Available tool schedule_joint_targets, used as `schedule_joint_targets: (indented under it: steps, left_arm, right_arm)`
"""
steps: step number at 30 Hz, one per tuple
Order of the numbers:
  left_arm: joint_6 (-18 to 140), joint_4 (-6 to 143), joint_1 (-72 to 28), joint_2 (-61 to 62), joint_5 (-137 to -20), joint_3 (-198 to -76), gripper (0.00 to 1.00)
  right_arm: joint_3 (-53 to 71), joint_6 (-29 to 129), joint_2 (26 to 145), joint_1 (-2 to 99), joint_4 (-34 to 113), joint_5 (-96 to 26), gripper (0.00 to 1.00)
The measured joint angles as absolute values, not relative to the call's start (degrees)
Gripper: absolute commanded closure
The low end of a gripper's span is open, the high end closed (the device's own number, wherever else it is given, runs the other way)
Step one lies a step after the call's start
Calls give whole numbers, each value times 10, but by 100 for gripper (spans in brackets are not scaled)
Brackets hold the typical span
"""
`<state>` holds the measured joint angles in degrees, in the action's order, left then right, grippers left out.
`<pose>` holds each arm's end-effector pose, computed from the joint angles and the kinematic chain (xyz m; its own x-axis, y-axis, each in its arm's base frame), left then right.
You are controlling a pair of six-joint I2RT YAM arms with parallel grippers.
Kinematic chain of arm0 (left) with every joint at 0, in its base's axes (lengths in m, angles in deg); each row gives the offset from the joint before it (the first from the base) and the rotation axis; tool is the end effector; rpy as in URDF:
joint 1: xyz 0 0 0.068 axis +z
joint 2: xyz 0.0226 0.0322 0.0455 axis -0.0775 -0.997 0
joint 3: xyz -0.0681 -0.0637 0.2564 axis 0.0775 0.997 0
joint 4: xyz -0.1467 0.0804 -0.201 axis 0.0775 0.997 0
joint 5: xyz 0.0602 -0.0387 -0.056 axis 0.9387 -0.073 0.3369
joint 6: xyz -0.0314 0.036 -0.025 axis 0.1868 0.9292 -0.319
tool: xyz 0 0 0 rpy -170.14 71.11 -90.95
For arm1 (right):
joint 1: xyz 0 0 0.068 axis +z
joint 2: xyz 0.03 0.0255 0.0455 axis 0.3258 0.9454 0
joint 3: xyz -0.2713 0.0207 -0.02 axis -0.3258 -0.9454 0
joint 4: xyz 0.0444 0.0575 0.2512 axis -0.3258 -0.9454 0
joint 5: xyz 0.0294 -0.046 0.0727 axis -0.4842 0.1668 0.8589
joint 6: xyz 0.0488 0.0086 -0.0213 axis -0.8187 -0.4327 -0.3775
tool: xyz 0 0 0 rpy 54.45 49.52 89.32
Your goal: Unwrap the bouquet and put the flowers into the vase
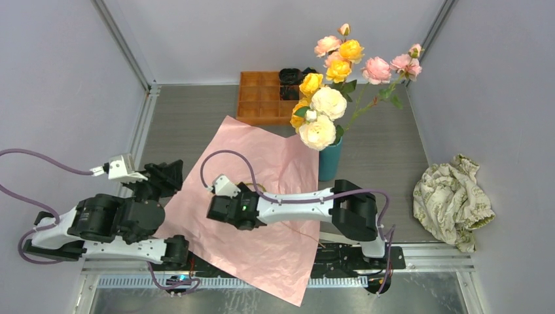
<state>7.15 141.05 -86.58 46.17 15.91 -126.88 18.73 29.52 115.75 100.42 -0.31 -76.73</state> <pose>0.0349 -0.0277 0.3793 -0.0698 -0.4523 -0.8891 0.0442 0.8890 -0.4557 0.0803 0.3966 0.2107 -0.4804 -0.6489 -0.5901 -0.6347 0.7215 -0.2767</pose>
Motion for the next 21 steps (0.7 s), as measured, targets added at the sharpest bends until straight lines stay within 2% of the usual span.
schedule_joint_targets:
  steps: [11,17,21]
  left_arm:
    - [125,1381,-866,546,169,-1220,49]
    - [137,1368,-866,548,169,-1215,49]
    - [141,1365,-866,547,170,-1212,49]
  right_arm:
    - [219,381,1208,887,16,-672,35]
    - [221,397,1242,877,28,-627,37]
    - [223,401,1244,878,41,-609,44]
